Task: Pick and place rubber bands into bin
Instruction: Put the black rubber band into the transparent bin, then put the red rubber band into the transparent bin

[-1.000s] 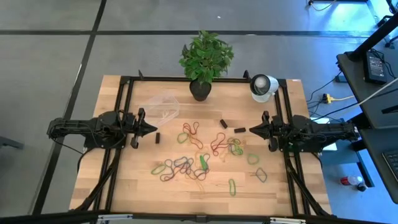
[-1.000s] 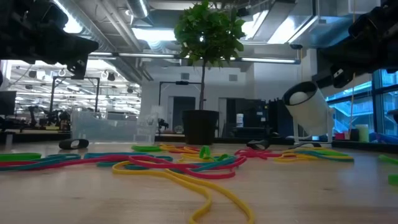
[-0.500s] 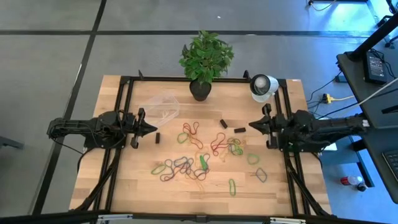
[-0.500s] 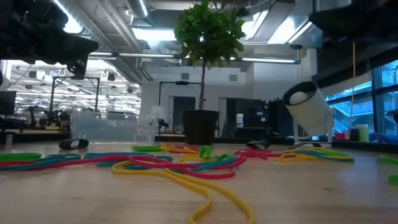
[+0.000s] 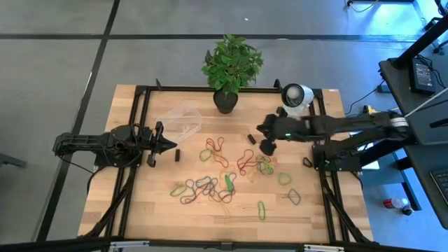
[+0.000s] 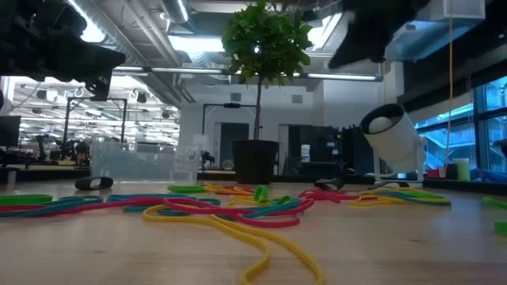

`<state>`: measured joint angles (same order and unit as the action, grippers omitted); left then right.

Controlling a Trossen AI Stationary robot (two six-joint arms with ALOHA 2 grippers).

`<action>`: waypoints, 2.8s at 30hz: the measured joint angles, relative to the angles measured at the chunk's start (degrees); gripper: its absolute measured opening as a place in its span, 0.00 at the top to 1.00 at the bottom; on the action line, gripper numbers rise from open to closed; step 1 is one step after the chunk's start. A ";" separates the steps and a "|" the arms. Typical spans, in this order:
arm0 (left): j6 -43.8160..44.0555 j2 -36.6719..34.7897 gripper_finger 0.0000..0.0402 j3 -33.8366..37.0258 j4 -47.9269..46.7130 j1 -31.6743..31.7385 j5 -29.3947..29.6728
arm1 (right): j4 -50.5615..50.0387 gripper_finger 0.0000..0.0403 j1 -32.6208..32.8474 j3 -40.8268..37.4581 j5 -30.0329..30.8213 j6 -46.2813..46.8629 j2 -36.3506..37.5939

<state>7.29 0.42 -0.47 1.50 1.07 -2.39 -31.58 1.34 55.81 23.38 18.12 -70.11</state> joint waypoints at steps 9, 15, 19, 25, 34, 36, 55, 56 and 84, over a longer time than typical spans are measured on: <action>0.00 0.01 1.00 0.00 0.00 0.01 -0.01 | -7.03 0.61 -4.92 4.52 -6.66 8.74 -20.13; 0.00 0.01 1.00 0.00 -0.01 0.00 -0.01 | -4.63 0.42 -9.06 4.52 -6.87 10.54 -29.13; 0.00 -0.01 1.00 0.00 0.00 0.01 -0.01 | -2.72 0.38 -11.09 4.52 -7.65 13.80 -33.16; 0.00 -0.01 1.00 0.00 0.00 0.00 -0.01 | -1.77 0.53 -12.38 5.07 -11.70 17.10 -38.06; 0.00 -0.02 1.00 0.00 0.00 0.01 -0.01 | -1.11 0.96 -10.35 5.83 -15.44 17.29 -35.61; 0.00 -0.01 1.00 0.00 0.00 0.01 -0.01 | -2.51 0.97 -8.92 7.10 -17.54 17.32 -33.95; 0.00 0.00 1.00 0.00 -0.02 0.00 -0.01 | -7.37 1.00 -0.90 54.42 -8.07 -0.23 -45.42; 0.00 0.01 1.00 0.00 -0.02 0.01 -0.01 | -7.57 1.00 -1.30 57.46 -8.07 -1.44 -47.74; 0.00 0.00 1.00 0.00 -0.08 0.00 -0.01 | 5.56 0.69 -7.97 77.06 -9.01 4.16 -74.76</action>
<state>7.29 0.42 -0.47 1.42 1.07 -2.39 -26.02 -6.63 132.88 14.37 22.28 -144.86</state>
